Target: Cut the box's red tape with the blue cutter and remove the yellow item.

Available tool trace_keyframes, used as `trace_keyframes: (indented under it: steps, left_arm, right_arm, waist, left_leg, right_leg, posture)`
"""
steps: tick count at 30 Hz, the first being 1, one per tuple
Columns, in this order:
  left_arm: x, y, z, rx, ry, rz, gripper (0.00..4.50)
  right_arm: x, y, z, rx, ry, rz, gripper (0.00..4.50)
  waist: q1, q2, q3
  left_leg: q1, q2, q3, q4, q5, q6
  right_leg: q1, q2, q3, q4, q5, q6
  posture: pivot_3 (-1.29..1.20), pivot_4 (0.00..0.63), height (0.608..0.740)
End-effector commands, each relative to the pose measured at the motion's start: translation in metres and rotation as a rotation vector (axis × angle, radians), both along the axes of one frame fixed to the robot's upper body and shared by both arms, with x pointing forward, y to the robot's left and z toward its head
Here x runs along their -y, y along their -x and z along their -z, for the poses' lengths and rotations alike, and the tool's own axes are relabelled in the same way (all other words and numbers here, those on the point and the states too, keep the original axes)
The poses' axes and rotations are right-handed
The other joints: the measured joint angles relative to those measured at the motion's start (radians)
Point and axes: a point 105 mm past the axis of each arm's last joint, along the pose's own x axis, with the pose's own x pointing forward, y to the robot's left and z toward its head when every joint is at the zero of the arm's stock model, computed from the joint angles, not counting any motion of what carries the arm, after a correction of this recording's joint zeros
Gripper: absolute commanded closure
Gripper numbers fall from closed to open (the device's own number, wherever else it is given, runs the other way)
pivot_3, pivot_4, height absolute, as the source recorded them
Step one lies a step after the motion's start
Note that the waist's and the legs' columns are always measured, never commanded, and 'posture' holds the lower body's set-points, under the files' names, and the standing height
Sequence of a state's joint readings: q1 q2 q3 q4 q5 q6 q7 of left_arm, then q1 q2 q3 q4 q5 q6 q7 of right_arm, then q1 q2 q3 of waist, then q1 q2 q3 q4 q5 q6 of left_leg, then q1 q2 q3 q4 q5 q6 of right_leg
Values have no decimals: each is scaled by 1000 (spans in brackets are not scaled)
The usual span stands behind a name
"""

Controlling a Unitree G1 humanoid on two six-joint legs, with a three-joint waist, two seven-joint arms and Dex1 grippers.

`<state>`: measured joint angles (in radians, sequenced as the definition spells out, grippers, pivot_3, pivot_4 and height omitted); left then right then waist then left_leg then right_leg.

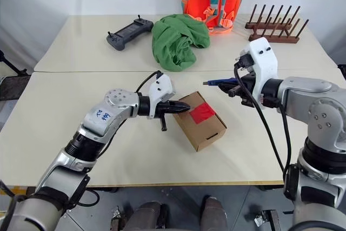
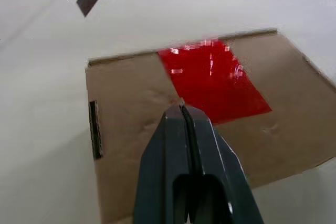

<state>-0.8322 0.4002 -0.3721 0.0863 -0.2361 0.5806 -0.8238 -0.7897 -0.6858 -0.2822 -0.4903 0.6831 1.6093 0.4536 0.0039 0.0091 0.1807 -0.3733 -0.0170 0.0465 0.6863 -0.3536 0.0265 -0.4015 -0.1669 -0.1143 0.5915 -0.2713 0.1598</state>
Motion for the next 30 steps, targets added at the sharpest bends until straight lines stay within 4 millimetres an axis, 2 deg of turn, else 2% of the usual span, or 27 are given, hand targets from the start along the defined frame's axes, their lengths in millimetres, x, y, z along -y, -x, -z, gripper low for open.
trace_keyframes:
  steps: [1, 4, 13, 23, 30]
  left_arm:
    - [4, -5, 0, 10, -75, 10, 4500]
    - [5, -5, 5, -29, -131, 10, 4500]
    - [6, -8, 3, -53, -141, -1, 4500]
    - [8, -10, 2, -51, -138, -7, 4500]
    - [8, -13, 1, -51, -134, -16, 4500]
  right_arm:
    - [3, 5, -2, 33, 55, 21, 4392]
    - [-1, 6, -1, 31, 59, 6, 4392]
    - [-9, 7, -1, 28, 31, -37, 4392]
    - [-1, 10, 24, -46, 90, -11, 4392]
    - [4, 13, 33, -75, 127, -8, 4392]
  waist:
    - [2, 0, 0]
    - [3, 0, 0]
    - [10, 0, 0]
    - [19, 0, 0]
    - [21, 0, 0]
  left_leg:
    - [0, 0, 0, 0, 0, 0]
    - [0, 0, 0, 1, 0, 0]
    - [0, 0, 0, 5, 0, 0]
    - [0, 0, 0, 8, 0, 1]
    - [0, 0, -1, 10, 0, 1]
  right_leg:
    - [0, 0, 0, 0, 0, 0]
    - [0, 0, 0, 0, 0, 0]
    - [2, 0, 0, 0, 0, 0]
    - [4, 0, 1, 0, 0, 0]
    - [5, 0, 1, 0, 0, 0]
  posture:
    - [0, 150, 740]
    - [0, 150, 740]
    - [0, 150, 740]
    - [0, 150, 740]
    - [0, 150, 740]
